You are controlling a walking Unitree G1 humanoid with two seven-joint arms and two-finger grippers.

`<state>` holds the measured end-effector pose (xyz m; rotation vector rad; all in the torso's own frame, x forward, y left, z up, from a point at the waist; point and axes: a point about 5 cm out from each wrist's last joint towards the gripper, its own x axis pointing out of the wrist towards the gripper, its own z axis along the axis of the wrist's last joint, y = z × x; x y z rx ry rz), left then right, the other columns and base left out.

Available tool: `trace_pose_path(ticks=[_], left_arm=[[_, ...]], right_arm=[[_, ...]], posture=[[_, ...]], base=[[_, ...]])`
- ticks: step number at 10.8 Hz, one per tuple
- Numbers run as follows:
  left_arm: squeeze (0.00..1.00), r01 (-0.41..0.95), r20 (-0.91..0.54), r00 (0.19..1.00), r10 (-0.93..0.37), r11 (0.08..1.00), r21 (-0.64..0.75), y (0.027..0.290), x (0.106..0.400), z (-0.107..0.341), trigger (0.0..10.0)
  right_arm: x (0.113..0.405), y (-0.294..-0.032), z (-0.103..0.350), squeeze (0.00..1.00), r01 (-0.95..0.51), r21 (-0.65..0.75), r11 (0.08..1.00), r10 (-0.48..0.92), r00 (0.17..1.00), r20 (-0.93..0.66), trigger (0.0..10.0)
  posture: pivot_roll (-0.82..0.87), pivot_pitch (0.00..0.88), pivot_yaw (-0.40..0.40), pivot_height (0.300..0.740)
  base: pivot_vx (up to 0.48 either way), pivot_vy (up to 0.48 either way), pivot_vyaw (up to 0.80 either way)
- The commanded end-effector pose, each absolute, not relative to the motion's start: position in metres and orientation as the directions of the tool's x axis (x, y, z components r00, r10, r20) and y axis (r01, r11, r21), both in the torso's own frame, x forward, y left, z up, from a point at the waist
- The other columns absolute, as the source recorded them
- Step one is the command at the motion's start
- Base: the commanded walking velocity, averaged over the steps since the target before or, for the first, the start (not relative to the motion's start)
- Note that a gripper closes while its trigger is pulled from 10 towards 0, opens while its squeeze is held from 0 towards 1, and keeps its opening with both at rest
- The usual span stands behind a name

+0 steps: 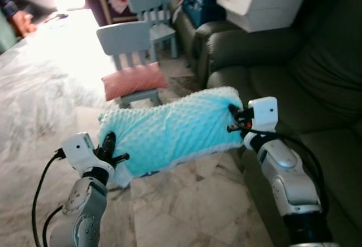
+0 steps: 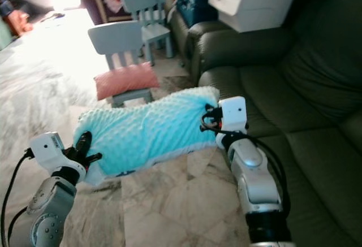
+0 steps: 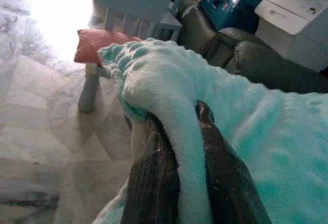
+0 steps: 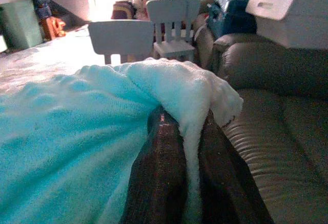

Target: Move the pillow to the sofa

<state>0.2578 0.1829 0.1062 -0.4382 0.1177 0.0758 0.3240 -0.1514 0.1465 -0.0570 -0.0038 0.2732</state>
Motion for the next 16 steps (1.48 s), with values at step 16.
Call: trace_pose_path(ticks=[16], left_arm=[[0.00,-0.118,-0.100,0.992,0.083,0.899,-0.422,0.1935,0.2626,0.1069,10.0]], right_arm=[[0.3296,-0.1569,0.1519,0.00,-0.227,-0.043,0.973,0.228,0.973,0.019,10.0]], posture=[[-0.24,0.000,0.066,0.740]], base=[[0.000,0.000,-0.80]])
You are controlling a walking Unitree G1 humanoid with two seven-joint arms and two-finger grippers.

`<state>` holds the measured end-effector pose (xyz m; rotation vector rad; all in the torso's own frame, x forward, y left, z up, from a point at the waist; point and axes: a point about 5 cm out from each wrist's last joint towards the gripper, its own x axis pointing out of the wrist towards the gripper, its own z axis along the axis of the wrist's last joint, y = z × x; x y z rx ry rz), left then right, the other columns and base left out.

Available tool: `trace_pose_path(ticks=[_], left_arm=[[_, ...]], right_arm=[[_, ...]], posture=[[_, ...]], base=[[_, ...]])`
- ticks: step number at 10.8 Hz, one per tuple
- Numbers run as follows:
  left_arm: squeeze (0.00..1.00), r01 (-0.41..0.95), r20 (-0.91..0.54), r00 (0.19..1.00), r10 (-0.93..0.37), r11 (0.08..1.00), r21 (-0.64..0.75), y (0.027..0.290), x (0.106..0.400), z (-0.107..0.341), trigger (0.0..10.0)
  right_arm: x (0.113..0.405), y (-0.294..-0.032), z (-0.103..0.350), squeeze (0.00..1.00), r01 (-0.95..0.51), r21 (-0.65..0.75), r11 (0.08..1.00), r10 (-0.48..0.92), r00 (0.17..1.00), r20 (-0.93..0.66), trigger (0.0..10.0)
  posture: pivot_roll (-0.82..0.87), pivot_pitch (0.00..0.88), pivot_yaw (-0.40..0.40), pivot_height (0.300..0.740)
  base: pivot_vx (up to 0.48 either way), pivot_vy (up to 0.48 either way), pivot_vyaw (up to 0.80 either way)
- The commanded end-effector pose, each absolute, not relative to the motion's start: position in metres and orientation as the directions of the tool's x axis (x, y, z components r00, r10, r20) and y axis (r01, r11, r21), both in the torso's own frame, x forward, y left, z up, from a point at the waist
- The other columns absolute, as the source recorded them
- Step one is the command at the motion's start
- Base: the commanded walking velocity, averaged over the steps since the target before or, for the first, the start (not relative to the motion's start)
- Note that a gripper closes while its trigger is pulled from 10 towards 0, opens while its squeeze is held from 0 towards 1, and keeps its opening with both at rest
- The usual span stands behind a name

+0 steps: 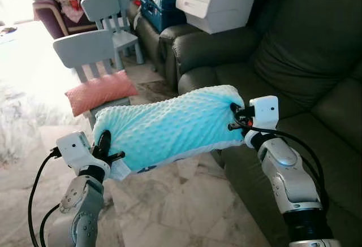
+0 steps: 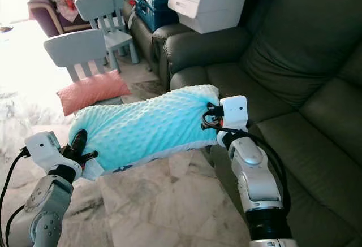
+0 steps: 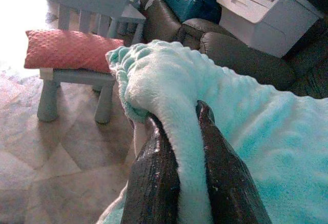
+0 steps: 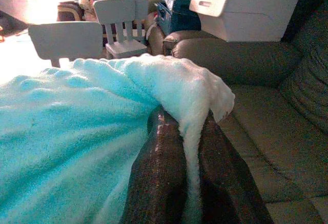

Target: Move the pillow to the sofa

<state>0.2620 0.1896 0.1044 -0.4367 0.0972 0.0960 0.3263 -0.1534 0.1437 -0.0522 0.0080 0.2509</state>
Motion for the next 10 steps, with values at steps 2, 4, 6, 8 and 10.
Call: trace_pose_path(ticks=[2,4,6,8,10], left_arm=[[0.00,-0.121,-0.109,0.991,0.083,0.905,-0.408,0.1925,0.2620,0.1056,10.0],[0.00,-0.115,-0.111,0.991,0.075,0.906,-0.407,0.1913,0.2626,0.1056,10.0],[0.00,-0.112,-0.114,0.991,0.071,0.906,-0.407,0.1910,0.2624,0.1050,10.0],[0.00,-0.110,-0.113,0.991,0.068,0.905,-0.412,0.1908,0.2624,0.1051,10.0],[0.00,-0.114,-0.114,0.991,0.073,0.903,-0.414,0.1909,0.2620,0.1049,10.0]], right_arm=[[0.3287,-0.1570,0.1532,0.00,-0.232,-0.039,0.972,0.234,0.972,0.037,10.0],[0.3298,-0.1572,0.1512,0.00,-0.231,-0.040,0.972,0.232,0.973,0.014,10.0],[0.3298,-0.1578,0.1510,0.00,-0.228,-0.037,0.973,0.228,0.973,0.015,10.0],[0.3298,-0.1574,0.1510,0.00,-0.228,-0.037,0.973,0.229,0.973,0.016,10.0],[0.3294,-0.1576,0.1504,0.00,-0.229,-0.037,0.973,0.229,0.973,0.015,10.0]], posture=[[-0.24,0.000,0.066,0.740],[-0.24,0.000,0.066,0.740],[-0.24,0.000,0.067,0.740],[-0.24,0.000,0.068,0.740],[-0.24,0.000,0.070,0.740]], base=[[0.000,0.000,-0.69],[0.000,0.000,-0.40],[0.000,0.000,-0.80],[0.000,0.000,-0.80],[0.000,0.000,-0.80]])
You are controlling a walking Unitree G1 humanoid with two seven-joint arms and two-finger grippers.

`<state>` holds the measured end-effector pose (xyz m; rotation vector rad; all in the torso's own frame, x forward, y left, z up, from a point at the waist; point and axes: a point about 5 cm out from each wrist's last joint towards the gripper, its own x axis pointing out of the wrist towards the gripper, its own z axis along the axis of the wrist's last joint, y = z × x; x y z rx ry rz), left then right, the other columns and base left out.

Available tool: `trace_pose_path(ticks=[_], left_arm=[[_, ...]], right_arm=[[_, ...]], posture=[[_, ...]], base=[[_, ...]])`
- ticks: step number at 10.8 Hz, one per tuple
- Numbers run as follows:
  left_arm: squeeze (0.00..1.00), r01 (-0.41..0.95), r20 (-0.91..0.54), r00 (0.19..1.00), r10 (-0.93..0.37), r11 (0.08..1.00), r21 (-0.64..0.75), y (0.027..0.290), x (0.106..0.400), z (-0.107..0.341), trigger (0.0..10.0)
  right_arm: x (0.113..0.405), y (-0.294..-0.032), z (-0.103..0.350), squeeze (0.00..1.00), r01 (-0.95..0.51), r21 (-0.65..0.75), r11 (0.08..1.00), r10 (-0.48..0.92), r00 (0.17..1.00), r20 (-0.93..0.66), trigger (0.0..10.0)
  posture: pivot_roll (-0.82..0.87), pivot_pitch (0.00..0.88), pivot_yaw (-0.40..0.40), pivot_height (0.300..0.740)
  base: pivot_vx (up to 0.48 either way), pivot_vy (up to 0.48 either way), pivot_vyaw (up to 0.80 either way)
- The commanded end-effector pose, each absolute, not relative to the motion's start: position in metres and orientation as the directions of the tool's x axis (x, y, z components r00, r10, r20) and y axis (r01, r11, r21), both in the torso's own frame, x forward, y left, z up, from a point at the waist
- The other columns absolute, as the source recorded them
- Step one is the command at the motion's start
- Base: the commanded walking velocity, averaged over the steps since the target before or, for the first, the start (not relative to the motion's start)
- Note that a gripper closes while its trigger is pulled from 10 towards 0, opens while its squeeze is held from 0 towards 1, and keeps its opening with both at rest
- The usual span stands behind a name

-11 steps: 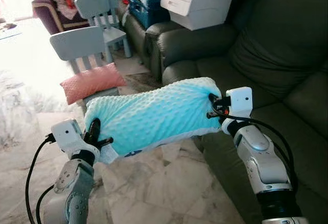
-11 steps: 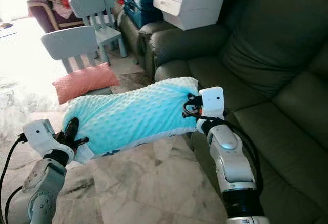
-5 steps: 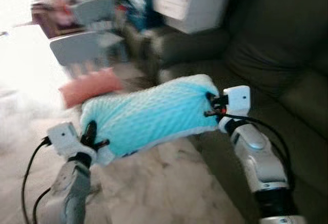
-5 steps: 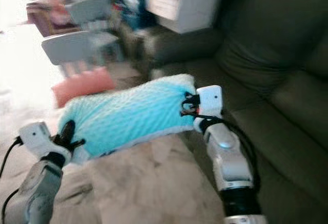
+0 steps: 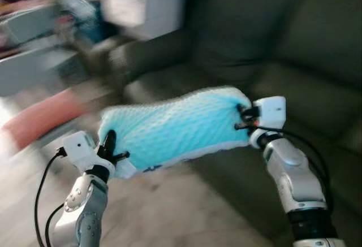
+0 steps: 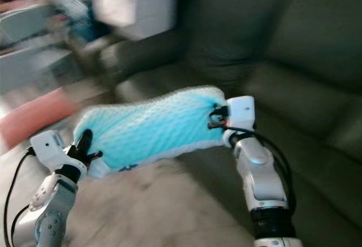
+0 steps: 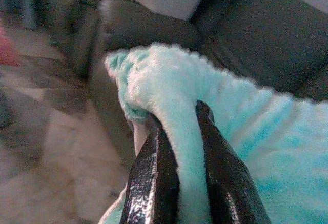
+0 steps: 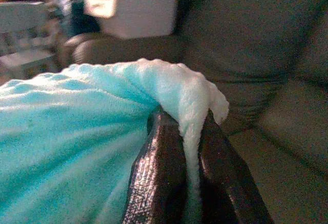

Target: Move the pillow to the sofa

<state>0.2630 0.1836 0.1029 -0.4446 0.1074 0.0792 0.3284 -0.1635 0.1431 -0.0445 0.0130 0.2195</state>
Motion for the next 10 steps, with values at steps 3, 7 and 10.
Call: trace_pose_path(ticks=[3,7,10], left_arm=[[0.00,-0.119,-0.107,0.991,0.083,0.910,-0.396,0.1941,0.2637,0.1063,10.0],[0.00,-0.117,-0.102,0.991,0.083,0.911,-0.396,0.1974,0.2656,0.1075,10.0],[0.00,-0.116,-0.105,0.991,0.080,0.908,-0.404,0.1960,0.2659,0.1065,10.0]], right_arm=[[0.3296,-0.1577,0.1503,0.00,-0.226,-0.038,0.973,0.227,0.974,0.015,10.0],[0.3292,-0.1583,0.1494,0.00,-0.223,-0.040,0.974,0.224,0.975,0.012,10.0],[0.3298,-0.1590,0.1493,0.00,-0.220,-0.045,0.974,0.221,0.975,0.009,10.0]], posture=[[-0.24,0.000,0.072,0.740],[-0.24,0.000,0.075,0.740],[-0.25,0.000,0.072,0.740]], base=[[0.000,0.000,-0.80],[0.000,0.000,-0.80],[0.000,0.000,0.00]])
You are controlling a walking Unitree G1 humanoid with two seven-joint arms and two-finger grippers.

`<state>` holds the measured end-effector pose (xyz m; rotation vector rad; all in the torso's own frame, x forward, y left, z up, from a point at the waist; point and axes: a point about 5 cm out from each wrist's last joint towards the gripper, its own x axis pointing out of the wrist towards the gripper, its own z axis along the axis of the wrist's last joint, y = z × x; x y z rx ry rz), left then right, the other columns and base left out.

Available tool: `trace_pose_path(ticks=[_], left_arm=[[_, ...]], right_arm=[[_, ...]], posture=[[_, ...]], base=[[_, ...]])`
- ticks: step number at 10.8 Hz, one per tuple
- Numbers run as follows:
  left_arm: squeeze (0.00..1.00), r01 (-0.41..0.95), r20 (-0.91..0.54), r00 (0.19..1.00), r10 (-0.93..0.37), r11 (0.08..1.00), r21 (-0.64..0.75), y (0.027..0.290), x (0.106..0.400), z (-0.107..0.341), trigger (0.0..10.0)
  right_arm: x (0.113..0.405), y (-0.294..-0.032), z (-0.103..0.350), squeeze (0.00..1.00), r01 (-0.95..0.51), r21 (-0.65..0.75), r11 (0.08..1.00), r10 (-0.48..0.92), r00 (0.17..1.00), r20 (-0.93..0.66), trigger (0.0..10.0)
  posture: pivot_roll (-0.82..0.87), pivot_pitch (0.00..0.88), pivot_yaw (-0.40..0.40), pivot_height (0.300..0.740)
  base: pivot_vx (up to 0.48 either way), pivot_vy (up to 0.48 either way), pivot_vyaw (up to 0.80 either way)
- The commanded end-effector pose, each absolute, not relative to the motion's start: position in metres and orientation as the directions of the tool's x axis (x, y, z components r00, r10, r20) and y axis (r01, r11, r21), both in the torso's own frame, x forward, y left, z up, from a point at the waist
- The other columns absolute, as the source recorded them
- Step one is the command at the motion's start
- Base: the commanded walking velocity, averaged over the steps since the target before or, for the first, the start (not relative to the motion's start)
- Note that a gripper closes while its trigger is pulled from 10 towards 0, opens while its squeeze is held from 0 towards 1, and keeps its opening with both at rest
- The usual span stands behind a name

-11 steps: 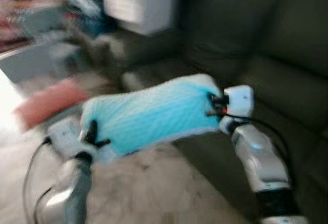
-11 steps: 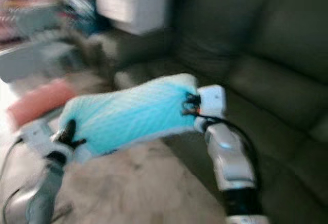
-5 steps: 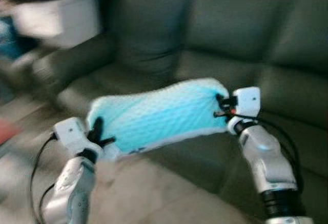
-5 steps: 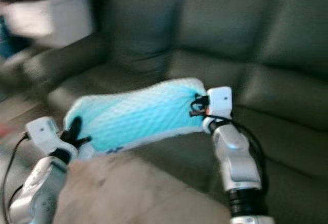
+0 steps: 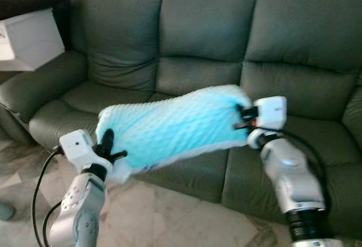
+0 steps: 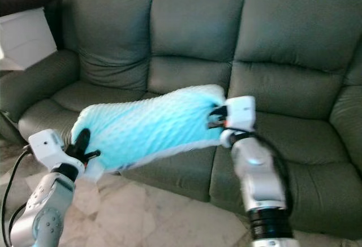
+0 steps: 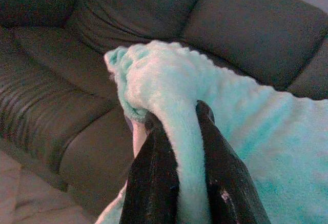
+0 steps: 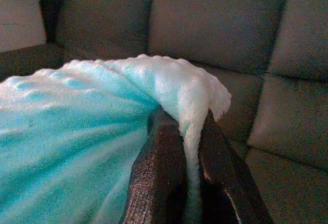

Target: Move the pillow to the sofa

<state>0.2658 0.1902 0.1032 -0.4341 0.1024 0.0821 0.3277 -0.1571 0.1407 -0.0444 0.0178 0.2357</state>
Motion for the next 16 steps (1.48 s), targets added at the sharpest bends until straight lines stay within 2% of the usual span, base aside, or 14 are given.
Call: trace_pose_path(ticks=[1,8,16], left_arm=[[0.00,-0.119,-0.105,0.991,0.084,0.909,-0.401,0.1970,0.2659,0.1065,10.0],[0.00,-0.140,-0.122,0.988,0.097,0.895,-0.423,0.2007,0.2645,0.1035,10.0],[0.00,-0.130,-0.120,0.989,0.084,0.883,-0.451,0.2008,0.2624,0.1023,10.0]], right_arm=[[0.3300,-0.1591,0.1495,0.00,-0.222,-0.052,0.974,0.222,0.975,0.010,10.0],[0.3296,-0.1587,0.1500,0.00,-0.224,-0.057,0.973,0.225,0.974,0.018,10.0],[0.3290,-0.1596,0.1489,0.00,-0.226,-0.066,0.972,0.227,0.974,0.014,10.0]], posture=[[-0.25,0.000,0.071,0.740],[-0.25,0.000,0.072,0.740],[-0.25,0.000,0.071,0.740]], base=[[0.000,0.000,-0.80],[0.000,0.000,0.00],[0.382,0.000,0.00]])
